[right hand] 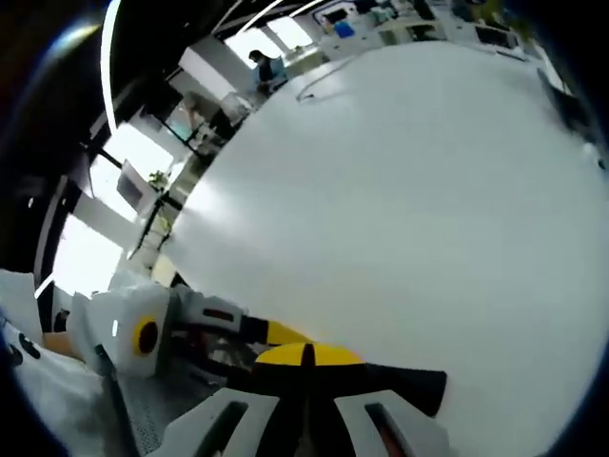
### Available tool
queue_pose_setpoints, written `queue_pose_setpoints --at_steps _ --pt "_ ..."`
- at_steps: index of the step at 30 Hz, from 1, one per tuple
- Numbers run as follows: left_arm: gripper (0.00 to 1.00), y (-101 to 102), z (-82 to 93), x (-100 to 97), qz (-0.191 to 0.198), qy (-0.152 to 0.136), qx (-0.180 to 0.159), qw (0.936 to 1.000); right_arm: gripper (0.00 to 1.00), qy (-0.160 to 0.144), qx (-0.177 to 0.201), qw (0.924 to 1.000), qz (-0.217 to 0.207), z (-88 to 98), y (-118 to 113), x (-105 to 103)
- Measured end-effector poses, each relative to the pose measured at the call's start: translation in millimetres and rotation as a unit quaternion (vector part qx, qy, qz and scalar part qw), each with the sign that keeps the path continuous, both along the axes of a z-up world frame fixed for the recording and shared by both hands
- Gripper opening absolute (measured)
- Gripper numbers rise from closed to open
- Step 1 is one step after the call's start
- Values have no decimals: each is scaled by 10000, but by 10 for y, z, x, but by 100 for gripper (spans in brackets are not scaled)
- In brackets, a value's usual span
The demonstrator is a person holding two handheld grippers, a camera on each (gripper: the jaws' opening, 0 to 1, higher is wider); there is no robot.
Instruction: Press the specified remote control buttons in sequence, fully releasing each button before pressing the next.
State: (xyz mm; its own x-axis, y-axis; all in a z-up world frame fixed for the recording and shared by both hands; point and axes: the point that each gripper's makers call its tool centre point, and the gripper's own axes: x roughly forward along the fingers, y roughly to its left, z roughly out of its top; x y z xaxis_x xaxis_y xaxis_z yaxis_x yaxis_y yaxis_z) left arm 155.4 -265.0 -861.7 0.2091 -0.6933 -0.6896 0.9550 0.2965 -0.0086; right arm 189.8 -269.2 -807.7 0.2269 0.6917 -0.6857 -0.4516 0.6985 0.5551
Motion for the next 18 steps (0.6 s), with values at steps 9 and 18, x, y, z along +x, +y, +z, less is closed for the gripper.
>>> queue_pose_setpoints --at_steps 9,18 --pt "25 -1 1 0 -16 -12 -23 10000 0 -755 164 9958 -494 249 -138 207" --pt "25 -2 -2 -1 -31 -17 -15 10000 0 -1772 -70 9781 -1092 556 -445 390"
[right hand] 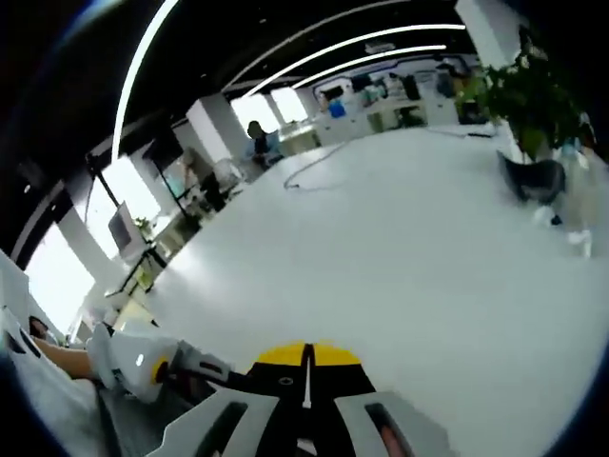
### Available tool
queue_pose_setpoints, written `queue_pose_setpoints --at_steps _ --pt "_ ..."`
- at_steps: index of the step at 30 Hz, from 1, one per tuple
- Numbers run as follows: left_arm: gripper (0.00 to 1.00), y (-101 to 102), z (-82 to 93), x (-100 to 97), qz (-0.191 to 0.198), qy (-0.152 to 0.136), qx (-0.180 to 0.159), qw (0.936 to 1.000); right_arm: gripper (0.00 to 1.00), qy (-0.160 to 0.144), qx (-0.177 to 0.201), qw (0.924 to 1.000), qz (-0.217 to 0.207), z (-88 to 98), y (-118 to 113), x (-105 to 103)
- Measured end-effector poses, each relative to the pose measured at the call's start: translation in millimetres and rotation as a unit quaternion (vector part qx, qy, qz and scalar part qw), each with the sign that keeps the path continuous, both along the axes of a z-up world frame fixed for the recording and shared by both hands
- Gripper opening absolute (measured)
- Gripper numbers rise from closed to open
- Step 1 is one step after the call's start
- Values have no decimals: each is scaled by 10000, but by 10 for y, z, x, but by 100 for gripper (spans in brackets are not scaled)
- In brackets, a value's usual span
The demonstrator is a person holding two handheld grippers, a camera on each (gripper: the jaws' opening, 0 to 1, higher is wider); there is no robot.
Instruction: Press the specified remote control buttons in sequence, fully releasing each button before pressing the next.
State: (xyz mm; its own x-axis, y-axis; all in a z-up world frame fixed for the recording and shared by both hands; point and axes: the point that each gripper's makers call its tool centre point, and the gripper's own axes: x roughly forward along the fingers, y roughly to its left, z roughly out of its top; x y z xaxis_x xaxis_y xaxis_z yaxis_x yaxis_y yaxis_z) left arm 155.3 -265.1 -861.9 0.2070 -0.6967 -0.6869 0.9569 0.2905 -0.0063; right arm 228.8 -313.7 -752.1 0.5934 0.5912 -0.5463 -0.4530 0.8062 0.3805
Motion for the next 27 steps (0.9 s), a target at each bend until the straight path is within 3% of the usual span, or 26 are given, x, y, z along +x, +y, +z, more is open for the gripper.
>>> queue_pose_setpoints --at_steps 3,7,17,20,24,27 --pt "25 0 3 0 1 -1 -3 10000 0 -164 -152 9997 -99 56 -91 -7" --pt "25 1 0 0 -1 -2 -3 10000 1 -408 -60 9990 -140 184 -127 -35" --pt "25 3 2 -2 0 -5 -12 10000 23 -1198 -283 9886 -872 476 -450 19" --pt "25 5 2 -3 5 -4 -22 10000 33 -1550 -339 9797 -1225 569 -608 57" --pt "25 3 0 -4 19 -6 -26 10000 55 -1971 -634 9638 -1679 637 -830 80" --pt "25 3 3 -5 28 -8 -30 10000 62 -2236 -821 9535 -1849 693 -921 87"
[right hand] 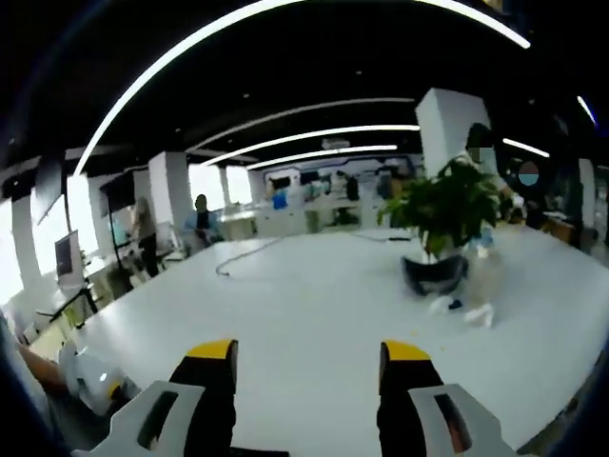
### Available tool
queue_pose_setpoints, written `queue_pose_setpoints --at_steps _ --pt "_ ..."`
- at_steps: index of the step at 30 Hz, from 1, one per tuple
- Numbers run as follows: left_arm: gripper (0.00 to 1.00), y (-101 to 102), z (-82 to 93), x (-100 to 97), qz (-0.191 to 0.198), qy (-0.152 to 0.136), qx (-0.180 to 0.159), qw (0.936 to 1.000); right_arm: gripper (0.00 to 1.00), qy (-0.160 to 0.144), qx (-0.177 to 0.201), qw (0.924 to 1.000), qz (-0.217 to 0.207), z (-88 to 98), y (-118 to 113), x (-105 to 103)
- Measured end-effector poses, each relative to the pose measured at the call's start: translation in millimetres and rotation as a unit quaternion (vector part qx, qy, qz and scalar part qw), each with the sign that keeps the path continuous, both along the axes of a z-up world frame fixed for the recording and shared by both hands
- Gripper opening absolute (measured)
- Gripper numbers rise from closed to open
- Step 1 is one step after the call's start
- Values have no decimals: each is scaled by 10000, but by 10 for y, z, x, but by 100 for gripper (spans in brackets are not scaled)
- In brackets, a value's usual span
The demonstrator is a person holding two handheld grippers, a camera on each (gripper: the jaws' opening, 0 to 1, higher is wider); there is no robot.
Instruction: Press the specified remote control buttons in sequence, fully releasing each button before pressing the next.
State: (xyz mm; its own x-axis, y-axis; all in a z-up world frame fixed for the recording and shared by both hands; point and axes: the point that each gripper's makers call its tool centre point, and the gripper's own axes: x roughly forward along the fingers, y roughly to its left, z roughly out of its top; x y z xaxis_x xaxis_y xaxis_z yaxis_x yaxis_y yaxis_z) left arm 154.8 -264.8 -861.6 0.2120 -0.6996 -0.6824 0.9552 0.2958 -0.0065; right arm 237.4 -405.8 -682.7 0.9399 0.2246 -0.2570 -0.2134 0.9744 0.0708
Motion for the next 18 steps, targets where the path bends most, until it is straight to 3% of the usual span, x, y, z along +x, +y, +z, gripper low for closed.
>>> queue_pose_setpoints --at_steps 3,7,10,16,18 --pt "25 -1 0 2 0 1 -3 10000 73 -49 -55 9998 -177 -23 -50 20" --pt "25 -2 0 4 8 1 -4 10000 81 11 206 9993 -324 -117 -94 29" --pt "25 0 1 4 26 0 -2 10000 88 -51 139 9991 -396 -112 -111 50" --pt "25 4 -3 1 32 -1 -12 10000 92 281 -125 9992 -268 -283 -40 54" --pt "25 6 -4 1 29 -3 -11 10000 93 203 -212 9992 -266 -272 -43 50"
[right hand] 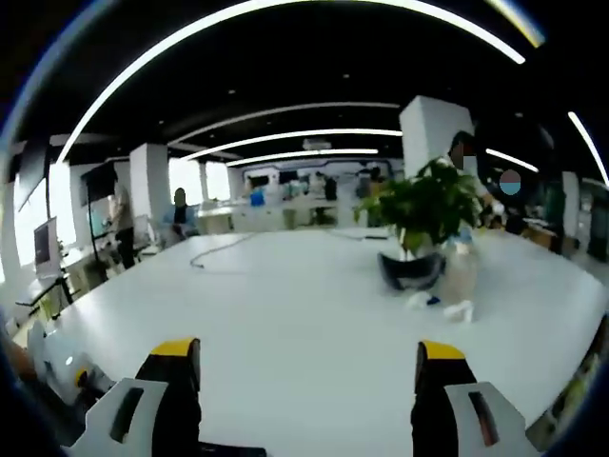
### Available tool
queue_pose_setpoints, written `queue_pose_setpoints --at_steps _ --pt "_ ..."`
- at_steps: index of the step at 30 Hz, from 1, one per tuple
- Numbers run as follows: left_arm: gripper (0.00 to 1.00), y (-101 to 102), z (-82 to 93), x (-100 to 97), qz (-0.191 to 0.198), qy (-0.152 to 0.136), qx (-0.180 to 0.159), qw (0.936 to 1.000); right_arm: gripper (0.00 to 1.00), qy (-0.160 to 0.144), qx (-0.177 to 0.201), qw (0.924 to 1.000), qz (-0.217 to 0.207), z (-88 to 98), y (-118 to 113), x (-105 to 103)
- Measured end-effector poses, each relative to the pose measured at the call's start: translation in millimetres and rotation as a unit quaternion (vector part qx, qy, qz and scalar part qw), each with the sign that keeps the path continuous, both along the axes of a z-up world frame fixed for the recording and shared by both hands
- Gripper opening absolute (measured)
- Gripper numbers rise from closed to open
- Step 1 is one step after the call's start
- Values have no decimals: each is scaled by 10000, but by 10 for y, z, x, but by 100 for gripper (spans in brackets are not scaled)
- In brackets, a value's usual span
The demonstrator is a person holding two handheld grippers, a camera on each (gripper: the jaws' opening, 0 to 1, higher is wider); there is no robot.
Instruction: Press the specified remote control buttons in sequence, fully releasing each button before pressing the next.
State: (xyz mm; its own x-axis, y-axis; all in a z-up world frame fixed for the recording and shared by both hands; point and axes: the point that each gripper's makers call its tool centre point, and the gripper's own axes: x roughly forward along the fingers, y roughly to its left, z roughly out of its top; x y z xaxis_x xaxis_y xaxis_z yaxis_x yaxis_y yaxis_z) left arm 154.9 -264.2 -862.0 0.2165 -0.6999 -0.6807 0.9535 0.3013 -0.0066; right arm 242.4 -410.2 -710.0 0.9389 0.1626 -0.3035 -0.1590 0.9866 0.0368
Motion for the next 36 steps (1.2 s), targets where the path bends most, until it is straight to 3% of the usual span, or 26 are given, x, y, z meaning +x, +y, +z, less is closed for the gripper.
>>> queue_pose_setpoints --at_steps 8,11,36 --pt "25 -4 -5 1 30 9 40 10000 95 59 0 9999 -103 -34 -59 6" --pt "25 -6 -4 2 32 9 49 10000 95 271 -149 9994 -170 -118 -99 3" --pt "25 42 -4 78 -170 78 256 9995 88 408 -70 9991 1 -168 -47 -10"
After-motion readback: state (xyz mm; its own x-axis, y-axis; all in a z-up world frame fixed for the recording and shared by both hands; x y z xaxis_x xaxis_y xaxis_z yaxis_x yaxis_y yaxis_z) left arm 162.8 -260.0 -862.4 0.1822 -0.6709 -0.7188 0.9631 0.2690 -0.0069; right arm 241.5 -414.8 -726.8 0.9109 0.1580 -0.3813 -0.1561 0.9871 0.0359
